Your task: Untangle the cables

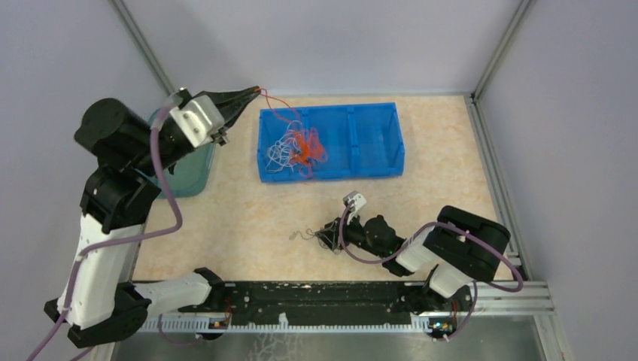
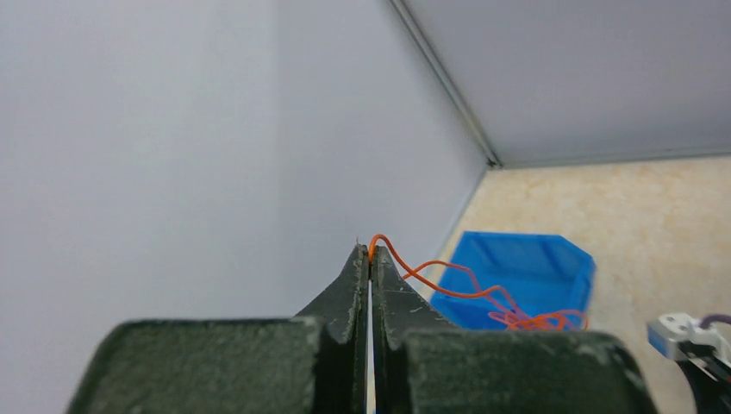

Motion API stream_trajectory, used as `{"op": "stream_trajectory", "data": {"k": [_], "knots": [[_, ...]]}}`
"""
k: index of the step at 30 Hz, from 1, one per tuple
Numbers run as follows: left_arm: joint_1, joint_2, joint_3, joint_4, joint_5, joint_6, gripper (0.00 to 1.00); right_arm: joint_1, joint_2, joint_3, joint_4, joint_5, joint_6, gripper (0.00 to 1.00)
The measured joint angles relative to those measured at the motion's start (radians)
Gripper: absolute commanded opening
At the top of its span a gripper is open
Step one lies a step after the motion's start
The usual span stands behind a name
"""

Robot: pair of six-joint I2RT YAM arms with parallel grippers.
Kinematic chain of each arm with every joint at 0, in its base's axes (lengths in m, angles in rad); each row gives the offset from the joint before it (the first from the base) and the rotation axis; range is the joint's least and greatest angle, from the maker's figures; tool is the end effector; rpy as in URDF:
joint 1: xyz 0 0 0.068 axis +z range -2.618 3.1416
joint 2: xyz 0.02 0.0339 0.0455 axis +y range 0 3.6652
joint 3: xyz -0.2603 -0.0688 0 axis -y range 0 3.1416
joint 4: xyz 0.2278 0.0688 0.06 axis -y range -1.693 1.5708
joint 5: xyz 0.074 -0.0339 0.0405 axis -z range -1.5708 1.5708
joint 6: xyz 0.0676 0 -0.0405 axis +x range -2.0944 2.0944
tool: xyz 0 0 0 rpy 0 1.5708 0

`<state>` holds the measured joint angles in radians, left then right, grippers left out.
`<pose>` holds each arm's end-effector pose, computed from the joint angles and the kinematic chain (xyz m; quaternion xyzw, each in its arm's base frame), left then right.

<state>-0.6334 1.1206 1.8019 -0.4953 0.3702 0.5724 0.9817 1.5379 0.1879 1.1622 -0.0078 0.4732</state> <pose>0.1310 -0.1266 0.5633 0.4725 0.4365 -0.1405 0.7526 0.1435 0.2156 0.1381 -0.1961 0.7449 0.4263 0.4743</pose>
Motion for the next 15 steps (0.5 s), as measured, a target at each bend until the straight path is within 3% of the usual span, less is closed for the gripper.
{"op": "stream_trajectory", "data": {"k": [7, 15], "knots": [[0.0, -0.023, 0.001, 0.051, 0.001, 0.006, 0.0, 0.004, -0.045, 0.0, -0.048, 0.005, 0.008, 0.7], [0.0, -0.042, -0.138, -0.046, 0.047, -0.005, 0.0, 0.005, -0.413, 0.176, -0.365, 0.023, -0.057, 0.78]]}}
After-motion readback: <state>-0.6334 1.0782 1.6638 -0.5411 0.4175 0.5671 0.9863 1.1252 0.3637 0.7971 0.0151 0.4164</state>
